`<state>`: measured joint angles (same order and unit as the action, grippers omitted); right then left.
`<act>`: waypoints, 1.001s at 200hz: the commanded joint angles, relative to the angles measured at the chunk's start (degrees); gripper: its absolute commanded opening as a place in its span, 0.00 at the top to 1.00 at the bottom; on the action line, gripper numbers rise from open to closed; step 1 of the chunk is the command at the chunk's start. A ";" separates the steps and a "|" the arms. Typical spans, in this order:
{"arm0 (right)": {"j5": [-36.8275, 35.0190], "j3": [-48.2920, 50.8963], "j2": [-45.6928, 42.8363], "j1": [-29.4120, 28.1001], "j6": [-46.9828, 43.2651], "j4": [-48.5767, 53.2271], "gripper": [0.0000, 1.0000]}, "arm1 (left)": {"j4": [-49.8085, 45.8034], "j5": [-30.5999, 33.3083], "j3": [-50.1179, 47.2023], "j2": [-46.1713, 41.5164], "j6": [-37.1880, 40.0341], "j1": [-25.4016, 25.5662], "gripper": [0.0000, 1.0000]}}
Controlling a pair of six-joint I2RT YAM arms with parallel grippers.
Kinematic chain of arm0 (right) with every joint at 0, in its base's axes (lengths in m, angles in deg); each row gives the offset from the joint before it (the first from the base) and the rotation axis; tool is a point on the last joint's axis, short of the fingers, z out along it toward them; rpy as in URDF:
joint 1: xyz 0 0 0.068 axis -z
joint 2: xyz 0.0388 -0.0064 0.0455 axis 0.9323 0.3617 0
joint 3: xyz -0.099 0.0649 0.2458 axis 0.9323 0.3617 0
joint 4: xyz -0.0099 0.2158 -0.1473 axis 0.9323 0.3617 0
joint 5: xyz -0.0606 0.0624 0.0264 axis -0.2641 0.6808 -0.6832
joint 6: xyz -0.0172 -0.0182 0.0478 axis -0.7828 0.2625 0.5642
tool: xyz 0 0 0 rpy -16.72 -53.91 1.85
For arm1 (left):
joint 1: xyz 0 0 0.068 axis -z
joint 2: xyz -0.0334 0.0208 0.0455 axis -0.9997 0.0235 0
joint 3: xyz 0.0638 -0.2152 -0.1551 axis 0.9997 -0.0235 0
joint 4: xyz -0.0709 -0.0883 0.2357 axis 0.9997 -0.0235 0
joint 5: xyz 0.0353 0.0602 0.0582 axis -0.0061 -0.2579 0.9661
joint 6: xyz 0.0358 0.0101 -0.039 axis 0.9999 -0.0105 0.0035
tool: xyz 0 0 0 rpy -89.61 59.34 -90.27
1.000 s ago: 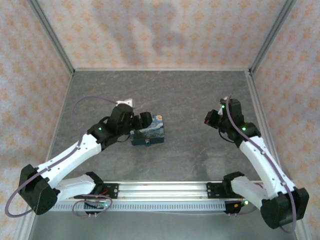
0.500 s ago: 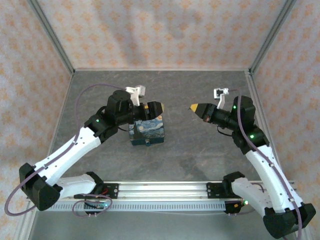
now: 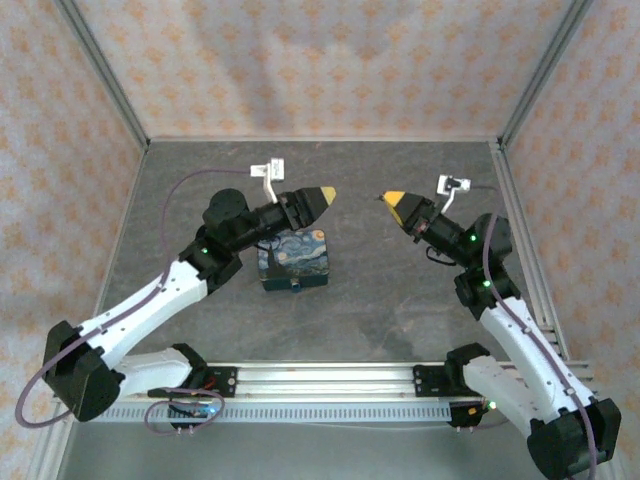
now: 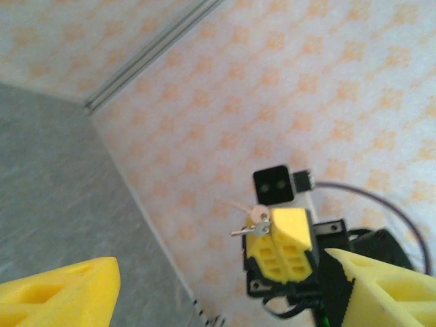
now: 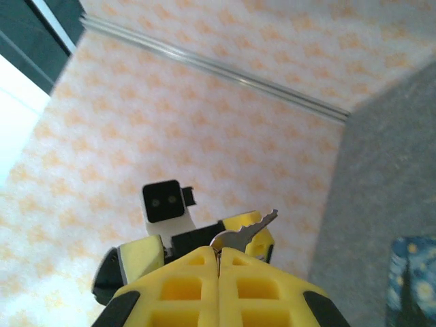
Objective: Unlock a padlock with a key
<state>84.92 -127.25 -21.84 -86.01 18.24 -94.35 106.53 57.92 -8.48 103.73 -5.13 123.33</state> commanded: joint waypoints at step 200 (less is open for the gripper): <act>-10.76 5.09 11.00 -7.53 19.51 -40.85 1.00 | 25.95 -4.63 10.77 15.28 -9.41 7.42 0.29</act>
<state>74.32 -122.88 -11.31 -93.20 35.88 -128.75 129.42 55.10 -0.19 117.59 -14.36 130.02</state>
